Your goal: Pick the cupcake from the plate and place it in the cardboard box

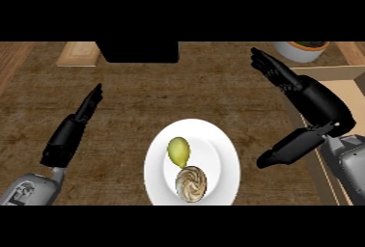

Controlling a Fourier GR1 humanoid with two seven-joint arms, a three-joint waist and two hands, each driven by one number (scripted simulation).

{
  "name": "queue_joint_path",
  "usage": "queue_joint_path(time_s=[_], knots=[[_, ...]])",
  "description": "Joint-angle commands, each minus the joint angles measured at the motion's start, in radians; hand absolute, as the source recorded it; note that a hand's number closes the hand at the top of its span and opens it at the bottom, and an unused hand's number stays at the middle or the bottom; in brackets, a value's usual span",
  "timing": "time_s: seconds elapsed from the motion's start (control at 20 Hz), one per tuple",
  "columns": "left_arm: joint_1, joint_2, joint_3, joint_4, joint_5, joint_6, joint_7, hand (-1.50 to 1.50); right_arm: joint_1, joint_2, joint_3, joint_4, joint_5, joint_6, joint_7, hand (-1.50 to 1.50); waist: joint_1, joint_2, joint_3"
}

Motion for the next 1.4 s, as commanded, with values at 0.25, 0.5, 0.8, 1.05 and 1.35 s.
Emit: queue_joint_path(time_s=[0.25, 0.5, 0.8, 1.05, 1.35], knots=[[-0.106, 0.059, 0.038, -0.046, 0.027, -0.120, 0.053, 0.00, -0.069, -0.046, 0.109, 0.042, 0.299, 0.112, -0.397, -1.50, 0.005, 0.013, 0.001], [-0.054, 0.031, 0.054, -0.020, 0.017, -0.130, -0.014, 0.00, -0.084, -0.124, 0.161, -0.038, 0.405, 0.179, -0.382, -1.50, -0.010, 0.009, -0.001], [-0.069, 0.039, 0.065, -0.020, 0.020, -0.143, 0.030, 0.00, -0.206, -0.147, 0.324, -0.189, 0.560, 0.292, -0.136, -1.50, -0.013, 0.002, -0.002], [-0.064, -0.004, 0.048, -0.043, -0.031, -0.103, 0.038, 0.00, -0.263, -0.109, 0.387, -0.299, 0.602, 0.418, 0.037, -1.50, -0.011, 0.004, -0.002], [-0.038, 0.005, 0.091, -0.044, -0.013, -0.156, 0.035, 0.00, -0.171, 0.038, 0.543, -0.421, 0.724, 0.472, 0.318, -1.50, -0.012, 0.005, -0.001]])
